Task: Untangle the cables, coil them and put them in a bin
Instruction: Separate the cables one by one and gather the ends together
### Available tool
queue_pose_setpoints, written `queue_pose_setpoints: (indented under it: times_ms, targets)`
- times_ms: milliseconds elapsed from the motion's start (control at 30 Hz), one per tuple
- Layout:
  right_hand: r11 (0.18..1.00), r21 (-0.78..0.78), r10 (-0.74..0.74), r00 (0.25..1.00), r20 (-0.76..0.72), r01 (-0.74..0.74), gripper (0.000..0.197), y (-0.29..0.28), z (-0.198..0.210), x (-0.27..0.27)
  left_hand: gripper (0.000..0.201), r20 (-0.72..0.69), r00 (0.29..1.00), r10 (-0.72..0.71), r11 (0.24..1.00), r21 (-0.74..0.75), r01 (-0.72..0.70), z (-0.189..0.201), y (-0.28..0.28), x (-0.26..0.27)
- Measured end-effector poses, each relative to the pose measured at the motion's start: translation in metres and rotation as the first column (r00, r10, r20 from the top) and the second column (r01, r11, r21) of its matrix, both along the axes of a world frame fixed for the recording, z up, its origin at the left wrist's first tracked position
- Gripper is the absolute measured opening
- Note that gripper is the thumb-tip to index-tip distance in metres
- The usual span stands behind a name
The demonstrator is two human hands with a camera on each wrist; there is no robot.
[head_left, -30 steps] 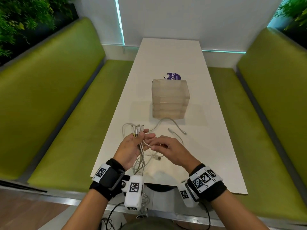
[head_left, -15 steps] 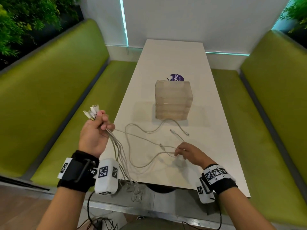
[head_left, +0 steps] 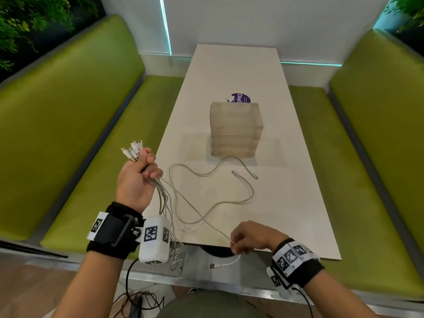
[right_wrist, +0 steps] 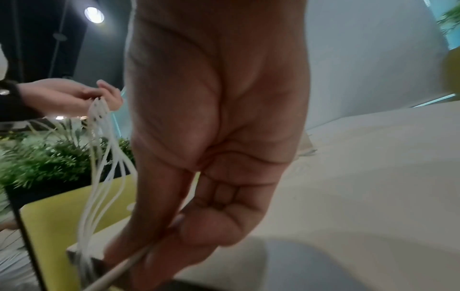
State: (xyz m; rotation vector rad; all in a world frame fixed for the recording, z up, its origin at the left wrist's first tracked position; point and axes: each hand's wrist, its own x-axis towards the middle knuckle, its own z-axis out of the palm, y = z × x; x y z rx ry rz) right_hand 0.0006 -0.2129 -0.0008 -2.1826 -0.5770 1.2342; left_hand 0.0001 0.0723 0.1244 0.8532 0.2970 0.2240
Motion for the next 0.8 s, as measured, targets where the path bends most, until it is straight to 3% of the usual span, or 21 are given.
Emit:
queue_pose_setpoints:
  times_ms: [233,333,433,500,533,600,700,767,800]
  targets:
    - [0.987,-0.008,-0.161,0.986,0.042,0.161,0.026,0.011,-0.006,-0.006,0.022,-0.088,0.989,-0.120,0.985,0.118,0.130,-0.011,-0.027,-0.008]
    - [0.961,0.023,-0.275,0.949,0.156,0.275,0.019,0.006,-0.002,0.012,0.021,-0.133,0.976,-0.171,0.970,0.149,0.190,-0.022,-0.040,-0.013]
    - [0.873,0.100,-0.470,0.772,0.429,0.477,0.013,0.002,-0.005,0.044,0.020,-0.166,0.963,-0.212,0.960,0.150,0.237,-0.031,-0.049,-0.016]
    - [0.789,0.148,-0.573,0.626,0.528,0.597,0.022,0.002,-0.006,0.066,0.020,-0.186,0.954,-0.235,0.953,0.151,0.264,-0.034,-0.054,-0.019]
    - [0.757,0.136,-0.597,0.591,0.542,0.639,0.028,0.003,-0.008,0.075,0.019,-0.193,0.950,-0.244,0.950,0.150,0.274,-0.035,-0.057,-0.020]
    - [0.739,0.016,-0.572,0.615,0.543,0.674,0.033,0.005,-0.013,0.089,0.020,-0.208,0.945,-0.252,0.947,0.148,0.285,-0.037,-0.061,-0.020]
    - [0.734,-0.080,-0.542,0.653,0.528,0.674,0.018,0.007,-0.022,0.094,0.020,-0.237,0.939,-0.250,0.946,0.147,0.289,-0.039,-0.065,-0.020]
    - [0.729,0.052,-0.630,0.639,0.442,0.683,0.011,0.011,-0.015,0.091,0.021,-0.240,0.936,-0.257,0.949,0.119,0.291,-0.040,-0.065,-0.019]
    - [0.698,0.188,-0.708,0.627,0.325,0.691,0.011,0.015,-0.008,0.086,0.023,-0.229,0.937,-0.264,0.953,0.090,0.291,-0.041,-0.064,-0.017]
